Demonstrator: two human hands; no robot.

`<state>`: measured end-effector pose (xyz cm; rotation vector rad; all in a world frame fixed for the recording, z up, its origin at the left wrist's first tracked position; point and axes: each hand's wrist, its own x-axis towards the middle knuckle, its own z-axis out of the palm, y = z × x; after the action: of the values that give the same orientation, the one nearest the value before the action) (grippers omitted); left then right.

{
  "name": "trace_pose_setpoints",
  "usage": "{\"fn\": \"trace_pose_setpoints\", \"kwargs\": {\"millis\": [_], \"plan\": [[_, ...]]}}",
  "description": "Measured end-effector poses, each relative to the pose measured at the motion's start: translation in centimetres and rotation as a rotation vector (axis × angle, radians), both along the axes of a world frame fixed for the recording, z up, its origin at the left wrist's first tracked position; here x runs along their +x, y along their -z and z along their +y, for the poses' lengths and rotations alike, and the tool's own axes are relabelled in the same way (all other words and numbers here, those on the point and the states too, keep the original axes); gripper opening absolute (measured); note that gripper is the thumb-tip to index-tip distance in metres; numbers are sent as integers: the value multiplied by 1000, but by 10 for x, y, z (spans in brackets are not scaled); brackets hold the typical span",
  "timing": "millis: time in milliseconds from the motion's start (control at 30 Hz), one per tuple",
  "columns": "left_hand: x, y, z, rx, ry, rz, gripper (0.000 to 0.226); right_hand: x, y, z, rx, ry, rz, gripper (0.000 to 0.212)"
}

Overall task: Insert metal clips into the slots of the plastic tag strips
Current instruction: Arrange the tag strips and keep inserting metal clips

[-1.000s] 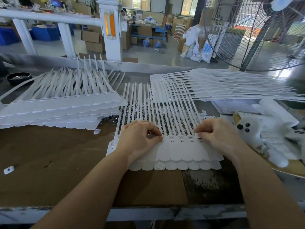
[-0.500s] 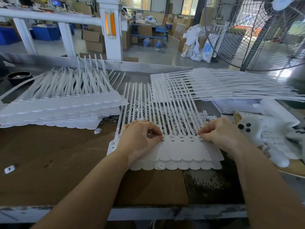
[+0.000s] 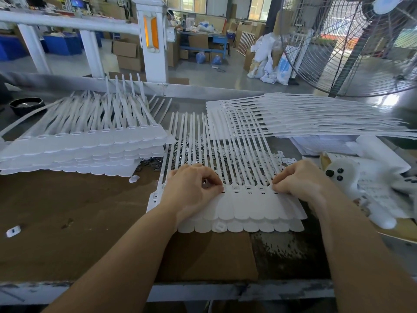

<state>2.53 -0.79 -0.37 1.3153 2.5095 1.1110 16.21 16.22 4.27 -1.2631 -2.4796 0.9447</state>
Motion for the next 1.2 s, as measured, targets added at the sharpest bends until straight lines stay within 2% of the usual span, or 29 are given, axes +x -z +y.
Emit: {"fn": "trace_pose_setpoints", "kwargs": {"millis": [333,467,567,667,767,1033,1200], "plan": [[0,0,1,3,0,6,26,1,4,-1,104,-46,9,10],[0,0,0,2,4,1,25,-1,2,-6,203,-98,49,12],[0,-1,0,-4,3,10,26,-4,-5,-23,188,-340,125,15],[1,-1,-1,5,2,18,26,-9,-8,-49,119,-650,34,15],[2,0,-2,32,4,19,27,-14,-6,-68,131,-800,-53,9],[2,0,-1,36,-15,23,31,-15,-7,-95,364,-811,-172,15],[3,0,-1,41,-14,16,30,-14,-10,-92,331,-814,-168,8]]}}
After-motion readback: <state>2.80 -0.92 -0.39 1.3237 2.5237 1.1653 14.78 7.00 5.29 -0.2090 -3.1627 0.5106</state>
